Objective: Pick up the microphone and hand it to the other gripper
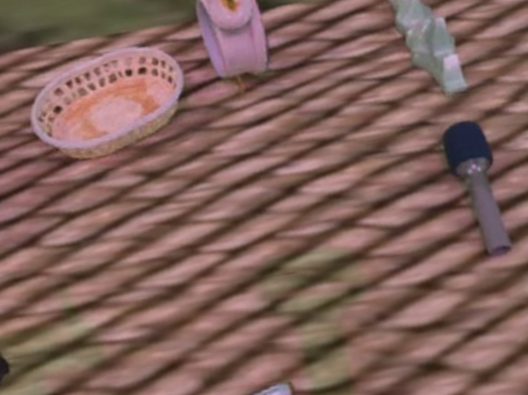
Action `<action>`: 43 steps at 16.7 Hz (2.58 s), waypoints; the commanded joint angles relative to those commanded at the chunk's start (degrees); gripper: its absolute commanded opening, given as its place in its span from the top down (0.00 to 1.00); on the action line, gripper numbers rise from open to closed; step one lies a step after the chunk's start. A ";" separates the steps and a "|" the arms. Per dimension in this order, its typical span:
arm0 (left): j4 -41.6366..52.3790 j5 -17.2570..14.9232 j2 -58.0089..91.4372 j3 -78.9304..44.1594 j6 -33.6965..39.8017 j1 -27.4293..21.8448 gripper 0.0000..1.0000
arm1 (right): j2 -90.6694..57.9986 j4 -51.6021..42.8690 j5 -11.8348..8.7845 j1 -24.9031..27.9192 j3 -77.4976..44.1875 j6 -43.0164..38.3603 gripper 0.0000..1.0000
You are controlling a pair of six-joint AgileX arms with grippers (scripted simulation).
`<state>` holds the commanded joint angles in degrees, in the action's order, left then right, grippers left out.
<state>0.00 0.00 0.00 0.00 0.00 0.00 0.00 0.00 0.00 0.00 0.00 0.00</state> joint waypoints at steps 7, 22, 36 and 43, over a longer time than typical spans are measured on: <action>0.00 0.00 0.00 0.00 0.00 0.00 0.00 | -9.09 -5.68 -0.22 1.81 -7.27 -1.51 0.00; 0.00 0.00 0.00 0.00 0.00 0.00 0.00 | -88.83 -40.02 -2.96 13.37 -59.17 -15.45 0.00; 0.00 0.00 0.00 0.00 0.00 0.00 0.00 | -106.17 -46.05 -3.02 15.73 -68.89 -18.37 0.00; 0.00 0.00 0.00 0.00 0.00 0.00 0.00 | -116.88 -29.77 -2.84 16.62 -63.75 -19.36 0.00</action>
<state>0.00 0.00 0.00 0.00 0.00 0.00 -116.88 -29.77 -2.84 16.62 -63.75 -19.36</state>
